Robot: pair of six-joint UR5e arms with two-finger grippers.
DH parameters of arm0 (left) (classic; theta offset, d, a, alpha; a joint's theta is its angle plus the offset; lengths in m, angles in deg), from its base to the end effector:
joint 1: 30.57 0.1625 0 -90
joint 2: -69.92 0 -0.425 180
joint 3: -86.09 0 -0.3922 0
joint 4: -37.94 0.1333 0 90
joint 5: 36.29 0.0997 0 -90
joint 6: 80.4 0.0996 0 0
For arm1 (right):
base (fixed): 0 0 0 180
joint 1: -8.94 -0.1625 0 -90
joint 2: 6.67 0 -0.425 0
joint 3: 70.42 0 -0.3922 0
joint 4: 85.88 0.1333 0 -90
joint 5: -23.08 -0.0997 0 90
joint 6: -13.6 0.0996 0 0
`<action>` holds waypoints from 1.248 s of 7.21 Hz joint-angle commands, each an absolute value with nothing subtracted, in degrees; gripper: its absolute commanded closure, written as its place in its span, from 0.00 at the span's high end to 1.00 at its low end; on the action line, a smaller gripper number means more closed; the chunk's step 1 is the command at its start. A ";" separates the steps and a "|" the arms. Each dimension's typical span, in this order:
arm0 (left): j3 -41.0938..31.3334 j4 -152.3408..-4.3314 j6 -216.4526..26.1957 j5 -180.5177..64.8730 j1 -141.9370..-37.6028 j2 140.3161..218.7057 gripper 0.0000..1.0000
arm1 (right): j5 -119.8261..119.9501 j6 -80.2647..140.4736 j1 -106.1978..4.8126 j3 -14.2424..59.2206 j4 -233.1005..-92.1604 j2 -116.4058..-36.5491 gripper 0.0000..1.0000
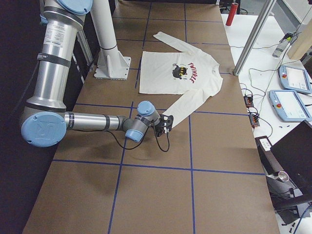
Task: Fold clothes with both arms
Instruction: 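Move the right gripper to the cuff of the sleeve nearest it and grasp, then carry the sleeve with the right gripper across the shirt toward the far shoulder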
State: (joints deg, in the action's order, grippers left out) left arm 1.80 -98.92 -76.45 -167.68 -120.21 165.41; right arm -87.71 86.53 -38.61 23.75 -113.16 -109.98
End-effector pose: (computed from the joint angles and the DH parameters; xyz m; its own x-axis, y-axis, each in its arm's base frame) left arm -0.0640 -0.5560 0.5659 0.7451 0.5316 -0.4028 -0.0558 0.6515 0.7566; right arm -0.2136 -0.3786 0.6134 0.5290 0.1717 0.8311 -0.3575 0.9333 0.0348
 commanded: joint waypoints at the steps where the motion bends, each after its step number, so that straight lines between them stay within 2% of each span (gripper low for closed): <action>1: 1.45 -98.90 -76.53 -167.69 -120.22 165.28 1.00 | -88.45 86.46 -39.13 30.61 -117.92 -110.03 0.00; 3: 1.45 -98.90 -76.53 -167.68 -120.22 165.19 1.00 | -88.62 86.55 -39.40 45.17 -137.54 -108.38 0.00; 4: 1.54 -98.90 -76.62 -167.69 -120.22 165.19 1.00 | -89.06 86.55 -40.45 48.55 -148.35 -101.31 0.00; 7: 1.54 -98.82 -76.79 -167.69 -120.22 165.19 1.00 | -87.32 85.85 -41.16 44.92 -181.24 -67.16 0.00; 9: 1.80 -98.81 -76.79 -167.69 -120.22 165.28 1.00 | -84.94 84.02 -40.90 37.55 -182.04 -50.78 0.00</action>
